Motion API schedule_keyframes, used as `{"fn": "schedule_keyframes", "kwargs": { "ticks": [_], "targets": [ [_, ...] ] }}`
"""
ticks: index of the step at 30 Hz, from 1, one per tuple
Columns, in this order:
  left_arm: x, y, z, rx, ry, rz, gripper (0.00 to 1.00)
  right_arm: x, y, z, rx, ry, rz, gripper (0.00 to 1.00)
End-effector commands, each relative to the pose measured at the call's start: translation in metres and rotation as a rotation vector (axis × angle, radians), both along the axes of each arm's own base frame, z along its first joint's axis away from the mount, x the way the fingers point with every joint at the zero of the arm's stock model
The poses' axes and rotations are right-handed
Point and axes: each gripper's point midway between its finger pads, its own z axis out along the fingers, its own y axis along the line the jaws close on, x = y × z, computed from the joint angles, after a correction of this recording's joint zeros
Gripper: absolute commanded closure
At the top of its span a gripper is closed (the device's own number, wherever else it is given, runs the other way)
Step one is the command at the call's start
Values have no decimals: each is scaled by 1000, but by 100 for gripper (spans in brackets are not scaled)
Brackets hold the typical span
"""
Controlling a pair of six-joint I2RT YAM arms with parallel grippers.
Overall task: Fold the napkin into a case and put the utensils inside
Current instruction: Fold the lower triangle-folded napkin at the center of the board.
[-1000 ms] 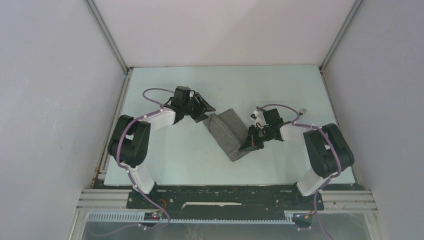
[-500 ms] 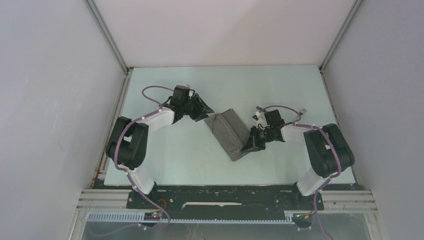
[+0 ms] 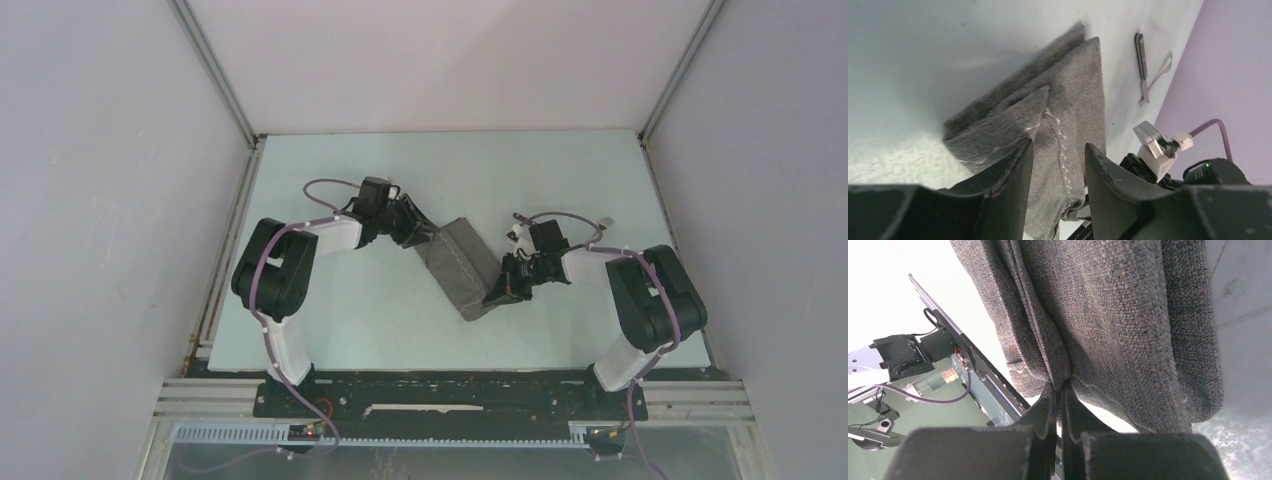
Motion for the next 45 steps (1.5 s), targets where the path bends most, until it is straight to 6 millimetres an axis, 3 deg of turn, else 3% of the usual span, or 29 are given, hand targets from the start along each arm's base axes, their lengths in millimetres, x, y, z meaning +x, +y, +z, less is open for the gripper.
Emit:
{"fn": "schedule_keyframes", "kwargs": {
  "ticks": [1, 11, 19, 27, 33, 38, 44, 45],
  "targets": [
    [11, -25, 36, -98, -113, -57, 53, 2, -8, -9, -41, 10, -26, 100],
    [12, -32, 39, -109, -125, -70, 53, 5, -8, -8, -27, 7, -29, 100],
    [17, -40, 29, -142, -103, -66, 64, 4, -6, -5, -6, 5, -19, 100],
    [8, -32, 51, -89, -157, -65, 62, -6, 17, 1, 56, 18, 46, 100],
    [-5, -27, 59, -74, -168, -63, 62, -4, 16, 3, 50, 0, 44, 100],
    [-2, -50, 50, -115, -123, -143, 63, -3, 18, 4, 49, -1, 56, 100],
    [13, -48, 37, 240, -144, -105, 66, -1, 14, 6, 34, -12, 49, 100],
    [8, -47, 27, 311, -112, -112, 67, -1, 14, 6, 34, -12, 49, 100]
  ]
}}
